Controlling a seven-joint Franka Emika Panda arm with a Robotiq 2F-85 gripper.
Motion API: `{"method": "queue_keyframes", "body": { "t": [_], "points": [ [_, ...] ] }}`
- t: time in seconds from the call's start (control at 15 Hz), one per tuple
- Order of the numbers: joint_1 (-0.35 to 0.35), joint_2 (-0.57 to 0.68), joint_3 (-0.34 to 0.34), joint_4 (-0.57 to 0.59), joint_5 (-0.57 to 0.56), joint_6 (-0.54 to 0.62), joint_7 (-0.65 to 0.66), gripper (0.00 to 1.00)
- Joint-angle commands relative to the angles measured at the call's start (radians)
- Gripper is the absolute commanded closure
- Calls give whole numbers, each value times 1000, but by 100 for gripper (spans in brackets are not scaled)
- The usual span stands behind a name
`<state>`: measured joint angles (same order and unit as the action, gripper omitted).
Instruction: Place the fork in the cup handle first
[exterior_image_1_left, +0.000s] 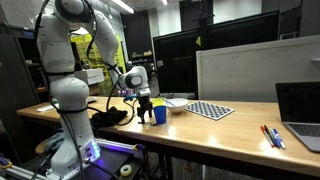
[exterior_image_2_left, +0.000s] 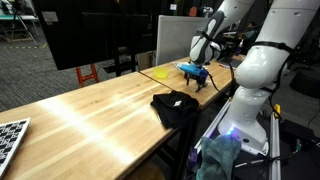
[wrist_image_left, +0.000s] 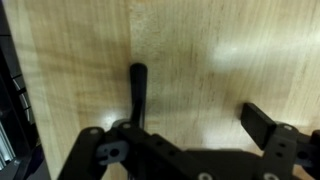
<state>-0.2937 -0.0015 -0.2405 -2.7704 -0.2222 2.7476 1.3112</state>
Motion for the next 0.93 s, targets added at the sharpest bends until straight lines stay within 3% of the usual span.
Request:
{"method": "queue_keyframes", "body": {
  "t": [0.0,0.4,0.47,0.87],
  "points": [
    [3,-91,-7,-18,-67,-97,44,0],
    [-39,-179,9,1,-58,-233,28,0],
    [-29,-128,17,2,-55,-185,30,0],
    [-42,-149,18,10,-54,-212,29,0]
  ]
}}
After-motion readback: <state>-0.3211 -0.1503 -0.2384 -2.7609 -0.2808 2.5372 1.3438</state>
